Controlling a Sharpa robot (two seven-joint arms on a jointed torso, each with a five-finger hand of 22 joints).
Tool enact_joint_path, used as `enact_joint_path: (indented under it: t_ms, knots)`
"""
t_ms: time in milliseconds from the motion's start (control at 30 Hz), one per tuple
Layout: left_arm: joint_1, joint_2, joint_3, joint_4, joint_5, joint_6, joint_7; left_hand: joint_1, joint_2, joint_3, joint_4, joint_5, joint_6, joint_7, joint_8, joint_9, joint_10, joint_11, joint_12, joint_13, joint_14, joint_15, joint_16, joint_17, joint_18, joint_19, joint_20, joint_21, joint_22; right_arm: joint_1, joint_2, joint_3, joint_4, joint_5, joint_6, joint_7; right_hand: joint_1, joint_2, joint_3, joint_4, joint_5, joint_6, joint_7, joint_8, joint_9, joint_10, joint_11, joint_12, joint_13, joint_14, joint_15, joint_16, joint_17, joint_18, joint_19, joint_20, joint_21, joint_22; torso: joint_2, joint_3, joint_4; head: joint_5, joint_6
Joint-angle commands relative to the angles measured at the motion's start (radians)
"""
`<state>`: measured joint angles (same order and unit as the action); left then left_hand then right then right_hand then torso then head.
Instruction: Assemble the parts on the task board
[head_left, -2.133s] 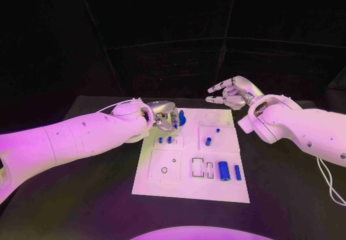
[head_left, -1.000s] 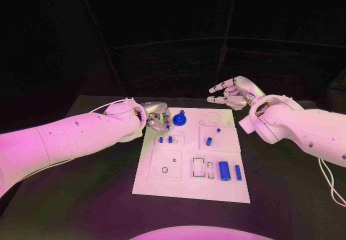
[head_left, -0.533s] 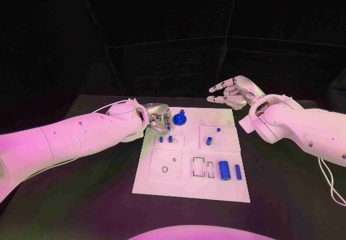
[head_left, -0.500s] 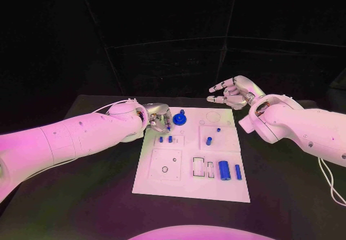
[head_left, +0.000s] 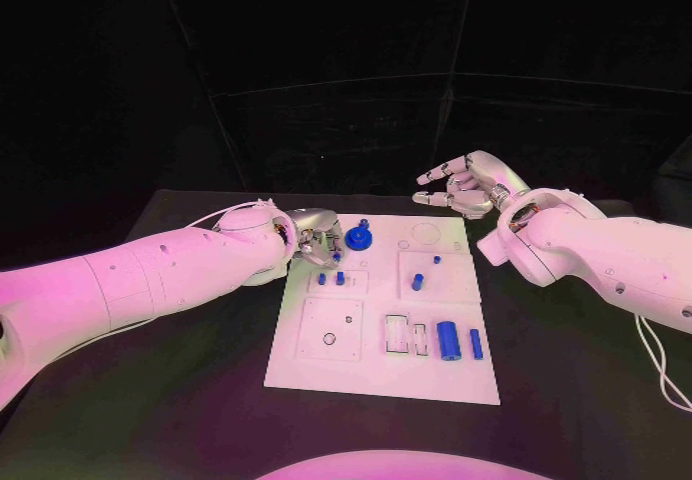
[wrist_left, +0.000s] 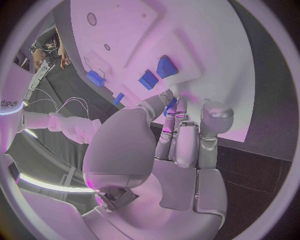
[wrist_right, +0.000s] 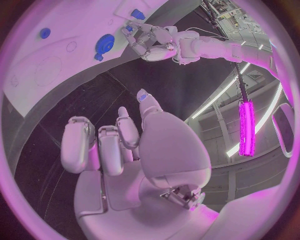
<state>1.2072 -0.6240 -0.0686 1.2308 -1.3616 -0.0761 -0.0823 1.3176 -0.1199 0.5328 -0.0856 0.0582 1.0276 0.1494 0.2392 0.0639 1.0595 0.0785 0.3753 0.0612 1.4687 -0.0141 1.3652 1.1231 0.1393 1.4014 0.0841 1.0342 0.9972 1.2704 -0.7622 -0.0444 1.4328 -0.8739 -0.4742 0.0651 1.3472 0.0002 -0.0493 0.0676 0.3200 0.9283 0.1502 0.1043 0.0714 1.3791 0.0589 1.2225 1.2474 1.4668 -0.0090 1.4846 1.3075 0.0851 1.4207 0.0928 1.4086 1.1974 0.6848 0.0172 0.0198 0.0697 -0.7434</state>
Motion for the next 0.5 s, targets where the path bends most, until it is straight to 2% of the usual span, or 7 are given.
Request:
enact_joint_path:
  t_ms: [33, 400, 500]
  knots:
    - [0.001, 0.0, 0.0, 0.002, 0.002, 0.018, -0.017, -0.003, -0.01, 0.002, -0.007, -0.004, -0.01, 0.007, -0.012, -0.001, -0.008, 0.006, -0.013, 0.001, 0.019, 0.01, 0.001, -0.003, -0.016, 0.002, 0.007, 0.002, 0.0, 0.002, 0.001, 0.001, 0.0, 0.002, 0.0, 0.004, 0.0, 0.012, 0.004, -0.002, 0.003, 0.005, 0.0, 0.005, -0.002, -0.006, 0.0, 0.001, 0.0, 0.063, -0.009, -0.003, 0.062, -0.012, -0.002, -0.006, -0.003, 0.0, 0.0, -0.0001, 0.0005, 0.0, -0.001]
    - [0.001, -0.003, 0.0, 0.007, 0.002, 0.001, -0.018, -0.009, -0.029, 0.001, -0.013, -0.004, -0.078, 0.01, -0.068, -0.002, -0.031, 0.015, -0.055, 0.002, 0.016, 0.019, 0.0, -0.014, -0.014, -0.001, 0.017, -0.001, 0.002, 0.002, 0.0, 0.001, -0.003, 0.002, 0.004, -0.003, 0.001, 0.011, 0.005, -0.004, 0.004, 0.006, 0.0, 0.005, -0.002, -0.013, 0.0, -0.011, -0.011, 0.061, -0.009, -0.007, 0.052, -0.011, -0.005, -0.006, -0.007, -0.007, 0.0, -0.0002, 0.0005, 0.0, -0.001]
    - [0.001, -0.007, 0.0, 0.006, 0.002, -0.005, -0.02, -0.012, -0.035, -0.003, -0.014, -0.004, -0.096, 0.01, -0.081, -0.001, -0.04, 0.016, -0.066, 0.001, 0.015, 0.019, -0.001, -0.019, -0.013, -0.003, 0.018, -0.004, 0.0, 0.002, -0.001, 0.001, -0.009, -0.001, 0.022, -0.018, 0.004, 0.01, 0.006, -0.007, 0.0, 0.002, 0.0, 0.002, -0.002, -0.083, 0.0, -0.127, -0.115, 0.047, -0.01, -0.037, -0.003, -0.009, -0.009, -0.007, -0.012, -0.018, -0.001, -0.0004, 0.0007, -0.001, -0.001]
